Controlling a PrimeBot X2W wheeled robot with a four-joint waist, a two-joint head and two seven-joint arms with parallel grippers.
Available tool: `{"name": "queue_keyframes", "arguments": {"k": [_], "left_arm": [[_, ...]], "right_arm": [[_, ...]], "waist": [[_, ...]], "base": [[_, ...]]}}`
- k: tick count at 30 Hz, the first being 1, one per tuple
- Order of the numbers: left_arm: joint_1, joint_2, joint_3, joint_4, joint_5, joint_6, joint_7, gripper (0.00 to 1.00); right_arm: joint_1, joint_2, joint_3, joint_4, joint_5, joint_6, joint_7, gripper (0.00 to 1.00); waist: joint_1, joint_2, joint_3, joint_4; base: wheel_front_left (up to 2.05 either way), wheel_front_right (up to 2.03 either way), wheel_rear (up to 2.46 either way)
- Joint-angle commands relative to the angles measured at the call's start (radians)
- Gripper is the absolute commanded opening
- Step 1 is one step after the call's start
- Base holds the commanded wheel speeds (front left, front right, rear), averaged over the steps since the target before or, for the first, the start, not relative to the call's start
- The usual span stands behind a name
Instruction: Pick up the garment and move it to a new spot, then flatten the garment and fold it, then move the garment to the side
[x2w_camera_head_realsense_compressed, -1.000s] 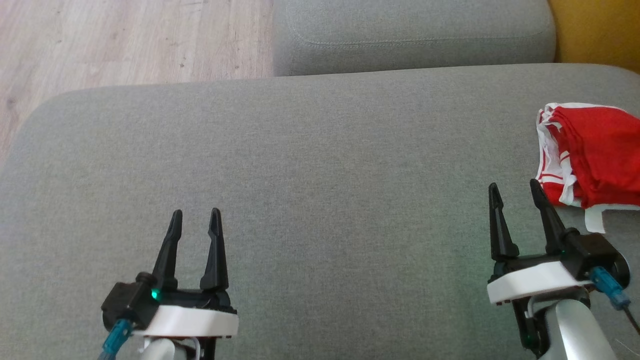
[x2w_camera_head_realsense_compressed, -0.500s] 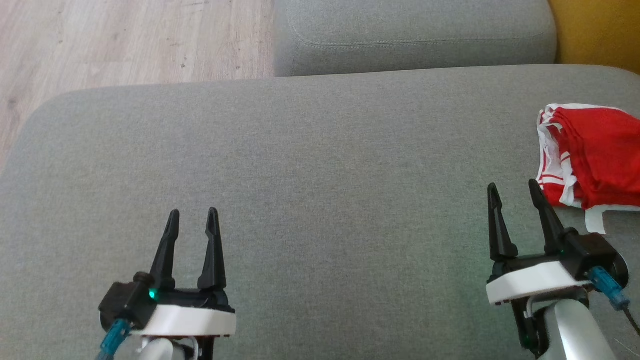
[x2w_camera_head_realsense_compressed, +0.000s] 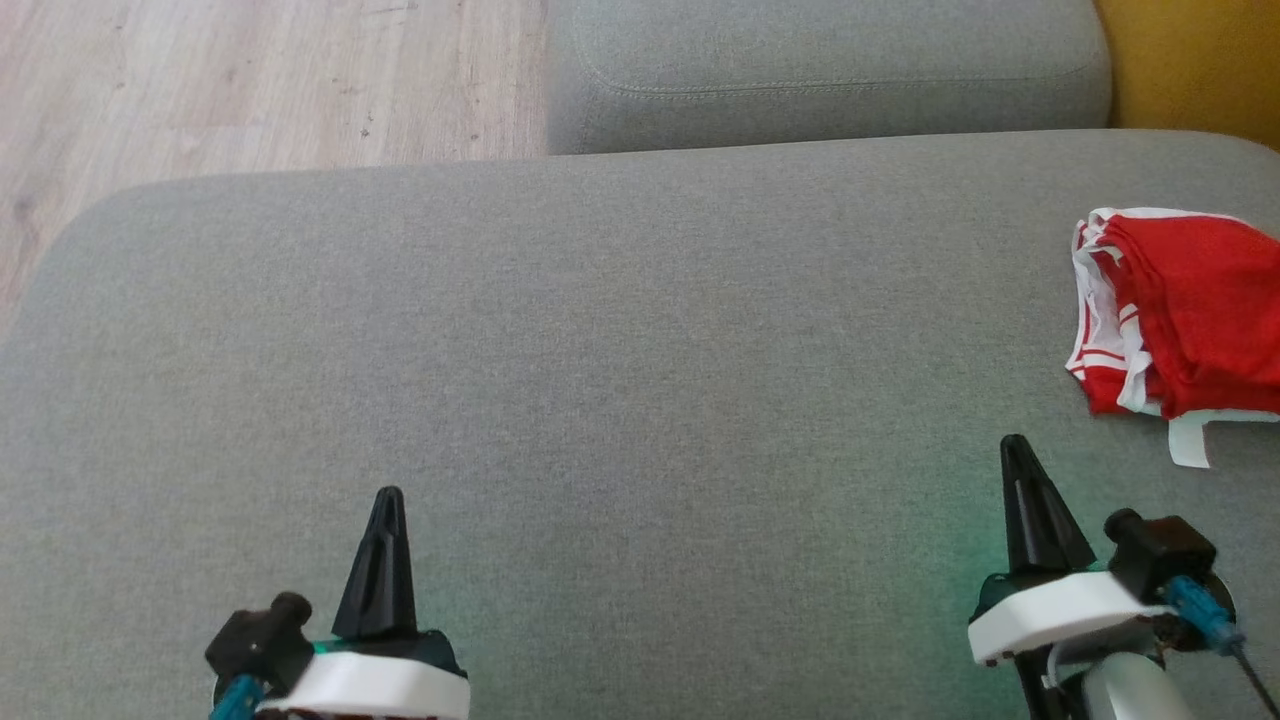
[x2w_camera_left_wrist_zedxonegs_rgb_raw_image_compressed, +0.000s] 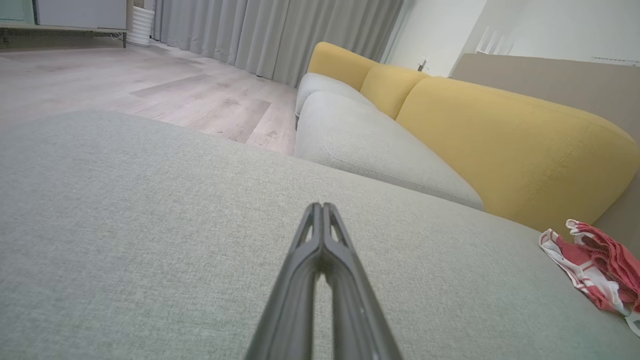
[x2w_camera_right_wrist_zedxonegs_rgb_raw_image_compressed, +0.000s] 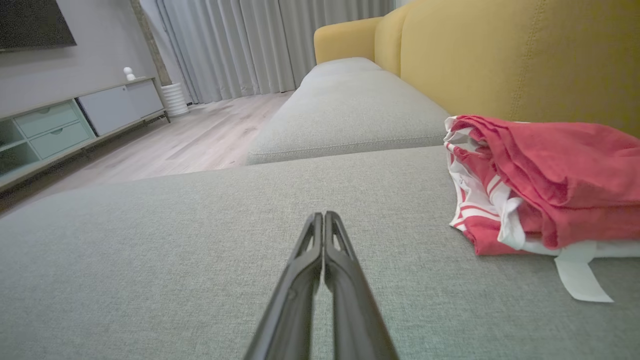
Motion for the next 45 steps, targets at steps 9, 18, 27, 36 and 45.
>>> {"name": "queue_keyframes", "arguments": {"k": [9,18,27,36,45], "left_arm": [[-0.047,0.007,0.027,-0.029,-0.100,-0.005,0.025,0.00],[-0.054,0.010,0.044,-0.025,-0.193,-0.008,0.047,0.00],[-0.061,0.013,0.062,-0.025,-0.286,-0.011,0.070,0.00],[-0.067,0.015,0.081,-0.024,-0.377,-0.014,0.094,0.00],[-0.074,0.017,0.102,-0.022,-0.478,-0.017,0.121,0.00]], "right_arm": [[-0.046,-0.002,-0.014,-0.042,0.119,0.001,0.031,0.00],[-0.048,-0.002,-0.024,-0.048,0.229,0.001,0.057,0.00],[-0.050,-0.002,-0.033,-0.053,0.339,0.002,0.083,0.00],[-0.053,-0.002,-0.043,-0.059,0.448,0.002,0.109,0.00],[-0.056,-0.002,-0.053,-0.064,0.570,0.003,0.138,0.00]], "waist": [[0.0000,0.0000,-0.002,-0.003],[0.0000,0.0000,-0.004,-0.006],[0.0000,0.0000,-0.006,-0.009],[0.0000,0.0000,-0.008,-0.013],[0.0000,0.0000,-0.010,-0.016]], "base": [[0.00,0.00,0.00],[0.00,0.00,0.00],[0.00,0.00,0.00],[0.00,0.00,0.00],[0.00,0.00,0.00]]}}
